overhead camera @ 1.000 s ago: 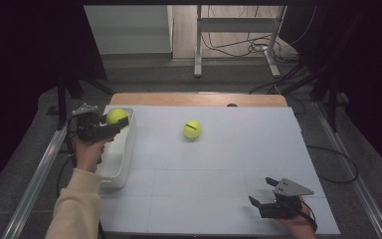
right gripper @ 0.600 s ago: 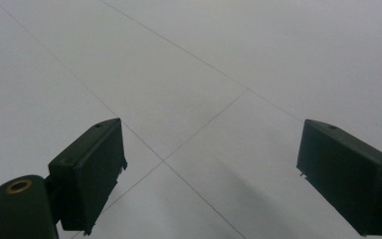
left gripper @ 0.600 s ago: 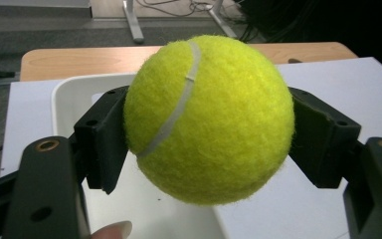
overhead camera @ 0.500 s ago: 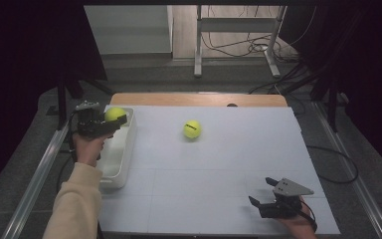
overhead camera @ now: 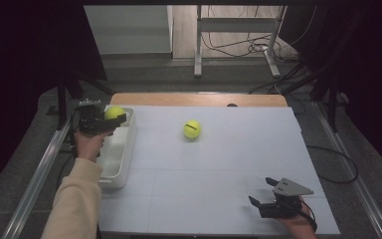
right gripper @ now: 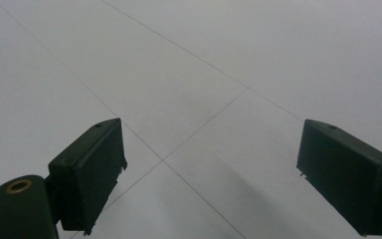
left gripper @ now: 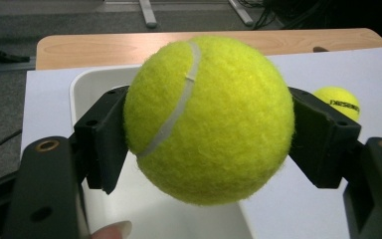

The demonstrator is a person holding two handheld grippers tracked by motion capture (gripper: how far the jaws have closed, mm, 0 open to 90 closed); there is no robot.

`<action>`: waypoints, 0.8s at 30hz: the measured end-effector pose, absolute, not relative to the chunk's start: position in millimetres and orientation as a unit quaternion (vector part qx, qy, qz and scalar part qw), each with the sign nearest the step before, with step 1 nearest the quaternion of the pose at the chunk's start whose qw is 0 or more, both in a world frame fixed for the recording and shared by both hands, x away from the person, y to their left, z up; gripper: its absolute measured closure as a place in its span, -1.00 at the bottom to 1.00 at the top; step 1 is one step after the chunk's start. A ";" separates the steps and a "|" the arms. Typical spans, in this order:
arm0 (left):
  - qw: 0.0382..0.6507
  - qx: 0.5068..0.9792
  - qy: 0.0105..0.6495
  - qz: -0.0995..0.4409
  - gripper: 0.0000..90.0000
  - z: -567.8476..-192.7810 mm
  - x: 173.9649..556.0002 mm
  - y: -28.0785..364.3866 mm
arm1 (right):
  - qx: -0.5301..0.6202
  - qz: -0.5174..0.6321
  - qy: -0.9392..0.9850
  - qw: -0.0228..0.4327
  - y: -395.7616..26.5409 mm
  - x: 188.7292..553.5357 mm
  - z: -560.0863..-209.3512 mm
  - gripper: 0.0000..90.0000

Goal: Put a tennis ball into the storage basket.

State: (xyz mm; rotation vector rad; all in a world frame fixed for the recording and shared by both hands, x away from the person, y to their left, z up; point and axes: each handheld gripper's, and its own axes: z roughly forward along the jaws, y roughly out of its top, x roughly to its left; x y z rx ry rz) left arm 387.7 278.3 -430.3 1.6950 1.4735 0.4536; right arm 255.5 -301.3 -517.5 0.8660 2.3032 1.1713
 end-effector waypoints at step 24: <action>0.363 0.696 0.595 0.172 -0.43 -441.6 402.2 274.1 | 0.312 0.420 0.827 0.208 -302.0 255.6 -517.6 -0.73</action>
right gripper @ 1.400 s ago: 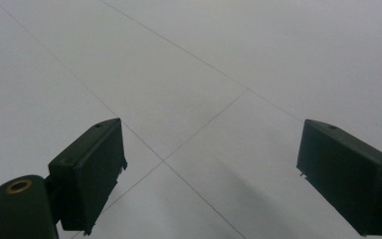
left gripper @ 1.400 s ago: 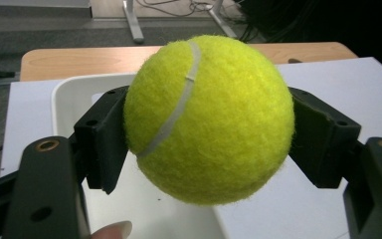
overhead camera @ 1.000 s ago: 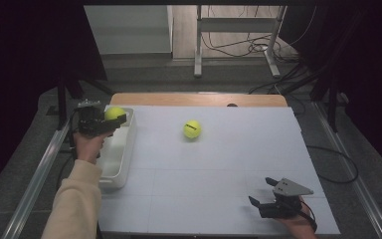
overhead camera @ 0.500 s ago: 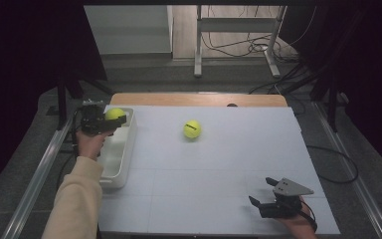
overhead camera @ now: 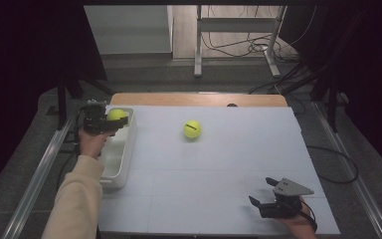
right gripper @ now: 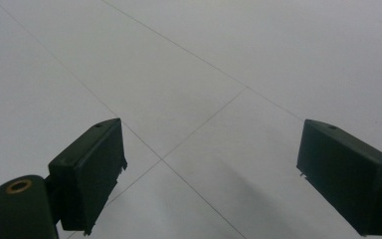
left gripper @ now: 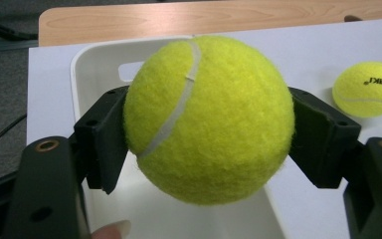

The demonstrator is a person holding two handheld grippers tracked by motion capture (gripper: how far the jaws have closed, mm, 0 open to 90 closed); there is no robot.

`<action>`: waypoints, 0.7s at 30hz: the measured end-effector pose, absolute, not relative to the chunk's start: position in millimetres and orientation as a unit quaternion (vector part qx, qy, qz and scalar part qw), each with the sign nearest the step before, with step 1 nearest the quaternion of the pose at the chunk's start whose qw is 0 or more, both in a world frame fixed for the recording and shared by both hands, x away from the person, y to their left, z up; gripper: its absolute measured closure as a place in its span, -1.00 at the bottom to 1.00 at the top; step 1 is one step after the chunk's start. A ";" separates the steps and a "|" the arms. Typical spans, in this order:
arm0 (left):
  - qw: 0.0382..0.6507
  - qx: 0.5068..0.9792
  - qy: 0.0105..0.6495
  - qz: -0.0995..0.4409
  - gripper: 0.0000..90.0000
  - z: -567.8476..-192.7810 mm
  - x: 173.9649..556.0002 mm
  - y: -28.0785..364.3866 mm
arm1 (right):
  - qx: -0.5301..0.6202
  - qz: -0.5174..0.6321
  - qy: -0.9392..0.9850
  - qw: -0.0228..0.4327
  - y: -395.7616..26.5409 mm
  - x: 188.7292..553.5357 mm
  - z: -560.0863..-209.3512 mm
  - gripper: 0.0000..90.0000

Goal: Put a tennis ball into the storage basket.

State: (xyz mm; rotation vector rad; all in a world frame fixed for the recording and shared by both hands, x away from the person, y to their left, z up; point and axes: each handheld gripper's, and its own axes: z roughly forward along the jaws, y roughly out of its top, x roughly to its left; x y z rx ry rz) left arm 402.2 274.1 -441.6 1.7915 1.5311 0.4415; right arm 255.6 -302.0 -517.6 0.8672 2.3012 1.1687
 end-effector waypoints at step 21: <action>0.338 0.707 0.600 0.162 -0.43 -446.5 405.8 272.8 | 0.311 0.420 0.827 0.208 -302.1 255.7 -517.7 -0.73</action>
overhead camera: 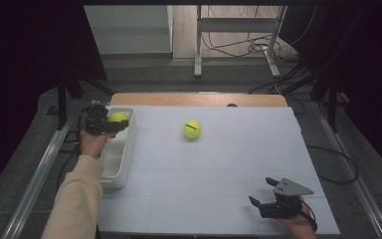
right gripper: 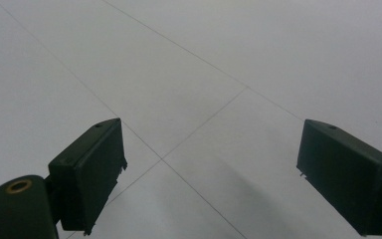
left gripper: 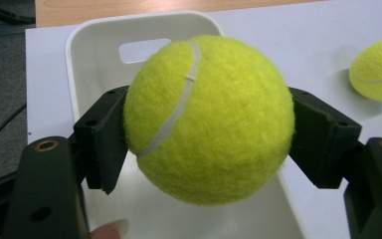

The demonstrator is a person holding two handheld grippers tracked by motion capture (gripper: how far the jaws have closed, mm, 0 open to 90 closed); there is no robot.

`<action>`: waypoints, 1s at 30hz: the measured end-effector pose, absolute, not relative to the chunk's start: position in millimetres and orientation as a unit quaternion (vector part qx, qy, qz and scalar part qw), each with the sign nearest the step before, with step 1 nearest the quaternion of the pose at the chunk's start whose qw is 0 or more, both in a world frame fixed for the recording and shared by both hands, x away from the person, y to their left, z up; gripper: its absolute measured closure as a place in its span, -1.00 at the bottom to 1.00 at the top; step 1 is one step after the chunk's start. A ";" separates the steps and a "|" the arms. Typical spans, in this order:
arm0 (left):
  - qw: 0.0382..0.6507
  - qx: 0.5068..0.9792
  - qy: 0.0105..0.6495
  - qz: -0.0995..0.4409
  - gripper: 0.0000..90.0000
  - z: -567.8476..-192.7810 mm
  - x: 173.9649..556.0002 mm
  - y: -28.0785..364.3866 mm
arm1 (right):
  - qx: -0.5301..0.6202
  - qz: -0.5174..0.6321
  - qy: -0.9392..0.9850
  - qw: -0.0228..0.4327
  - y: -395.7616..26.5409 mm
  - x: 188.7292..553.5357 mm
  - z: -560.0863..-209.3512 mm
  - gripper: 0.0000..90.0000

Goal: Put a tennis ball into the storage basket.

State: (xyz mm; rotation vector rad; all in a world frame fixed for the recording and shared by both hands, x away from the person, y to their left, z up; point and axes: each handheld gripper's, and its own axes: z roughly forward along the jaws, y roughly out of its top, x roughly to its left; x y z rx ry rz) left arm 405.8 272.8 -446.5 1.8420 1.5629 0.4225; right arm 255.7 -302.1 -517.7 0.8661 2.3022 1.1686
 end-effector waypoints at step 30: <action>0.432 0.719 0.522 0.157 -0.76 -427.9 363.0 254.7 | 0.310 0.419 0.827 0.209 -302.2 255.1 -517.5 -0.73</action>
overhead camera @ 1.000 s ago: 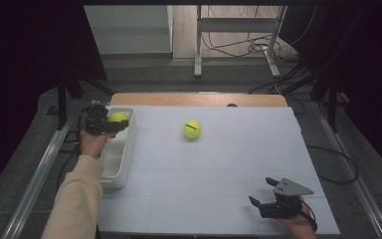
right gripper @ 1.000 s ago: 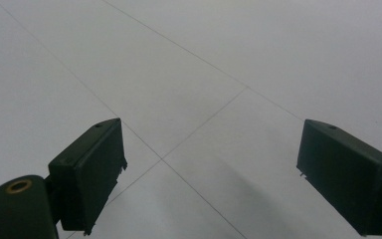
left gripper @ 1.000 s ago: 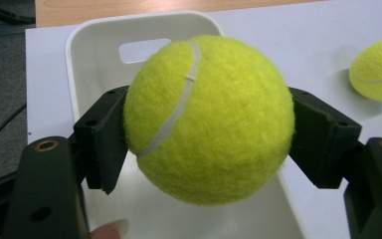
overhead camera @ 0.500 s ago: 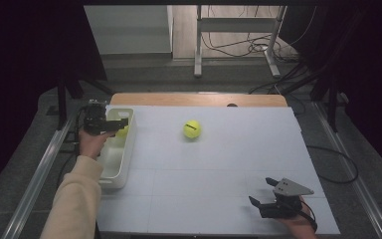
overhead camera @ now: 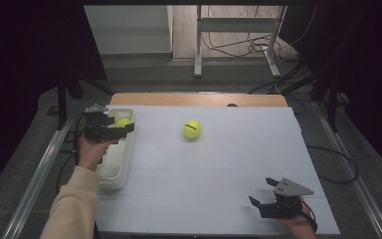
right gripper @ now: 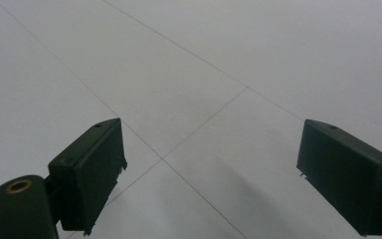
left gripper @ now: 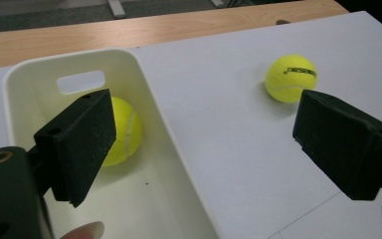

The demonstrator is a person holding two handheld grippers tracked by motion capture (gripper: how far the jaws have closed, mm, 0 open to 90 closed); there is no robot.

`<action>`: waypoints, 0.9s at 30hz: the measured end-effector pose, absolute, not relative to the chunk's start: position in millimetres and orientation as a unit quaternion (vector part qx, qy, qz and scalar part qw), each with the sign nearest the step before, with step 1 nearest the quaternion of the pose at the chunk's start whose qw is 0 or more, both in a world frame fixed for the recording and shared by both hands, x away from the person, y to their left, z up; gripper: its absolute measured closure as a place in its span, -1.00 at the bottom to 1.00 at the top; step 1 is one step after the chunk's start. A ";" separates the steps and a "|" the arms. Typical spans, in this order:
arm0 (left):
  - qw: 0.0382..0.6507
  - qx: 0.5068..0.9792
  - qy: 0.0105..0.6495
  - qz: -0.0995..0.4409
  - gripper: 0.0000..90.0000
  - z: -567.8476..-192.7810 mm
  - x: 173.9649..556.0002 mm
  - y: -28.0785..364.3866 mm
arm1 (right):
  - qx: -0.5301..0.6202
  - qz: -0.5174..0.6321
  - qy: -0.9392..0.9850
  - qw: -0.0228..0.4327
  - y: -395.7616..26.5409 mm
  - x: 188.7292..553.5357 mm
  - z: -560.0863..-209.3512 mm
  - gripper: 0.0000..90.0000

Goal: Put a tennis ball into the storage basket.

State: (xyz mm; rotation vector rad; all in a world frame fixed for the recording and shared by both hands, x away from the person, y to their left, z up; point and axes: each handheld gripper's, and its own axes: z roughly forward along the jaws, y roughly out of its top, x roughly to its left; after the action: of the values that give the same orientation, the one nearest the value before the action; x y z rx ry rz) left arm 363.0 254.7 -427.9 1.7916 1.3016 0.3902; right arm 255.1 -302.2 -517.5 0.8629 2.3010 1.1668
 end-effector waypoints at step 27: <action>0.509 0.722 0.449 0.134 -0.72 -430.4 327.8 230.8 | 0.314 0.419 0.826 0.208 -302.2 256.0 -518.2 -0.73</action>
State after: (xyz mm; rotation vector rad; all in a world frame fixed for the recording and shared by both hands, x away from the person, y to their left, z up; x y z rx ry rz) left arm 327.8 230.8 -430.4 1.7384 1.0817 0.3237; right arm 256.0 -302.2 -518.2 0.8725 2.2987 1.1671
